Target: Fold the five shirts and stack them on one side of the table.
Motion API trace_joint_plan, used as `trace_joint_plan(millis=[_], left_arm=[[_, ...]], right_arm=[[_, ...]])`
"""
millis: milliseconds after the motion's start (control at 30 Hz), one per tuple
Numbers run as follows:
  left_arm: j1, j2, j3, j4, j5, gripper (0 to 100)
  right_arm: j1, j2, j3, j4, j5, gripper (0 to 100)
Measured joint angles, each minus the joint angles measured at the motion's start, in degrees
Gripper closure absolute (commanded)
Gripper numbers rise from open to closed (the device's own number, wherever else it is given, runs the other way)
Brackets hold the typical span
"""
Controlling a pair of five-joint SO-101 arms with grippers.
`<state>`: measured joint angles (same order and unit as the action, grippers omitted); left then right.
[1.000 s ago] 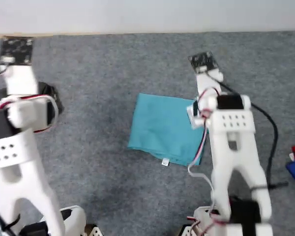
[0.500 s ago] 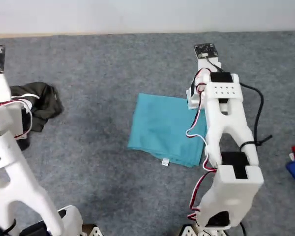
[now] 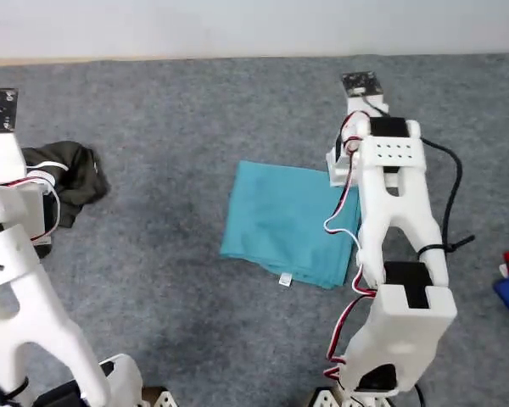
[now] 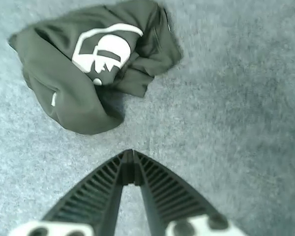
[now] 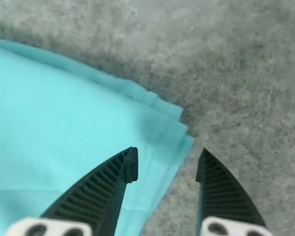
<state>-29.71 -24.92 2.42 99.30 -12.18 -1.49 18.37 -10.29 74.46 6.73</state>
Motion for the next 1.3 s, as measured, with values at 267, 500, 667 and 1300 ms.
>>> trace_joint_plan(millis=[267,500,667,1300], left_arm=[[0.0,0.0,0.09,-0.09,0.0,100],[0.0,0.0,0.09,-0.09,0.0,100],[0.0,0.0,0.09,-0.09,0.0,100],[0.0,0.0,0.09,-0.09,0.0,100]], right_arm=[[1.23,4.66,-0.44,-1.85,-0.18,79.4],[0.09,7.56,-2.02,-3.6,-0.18,95.0],[-0.18,7.56,-5.19,-3.6,-0.18,98.9],[1.49,8.97,-11.34,-3.69,2.46,98.9]])
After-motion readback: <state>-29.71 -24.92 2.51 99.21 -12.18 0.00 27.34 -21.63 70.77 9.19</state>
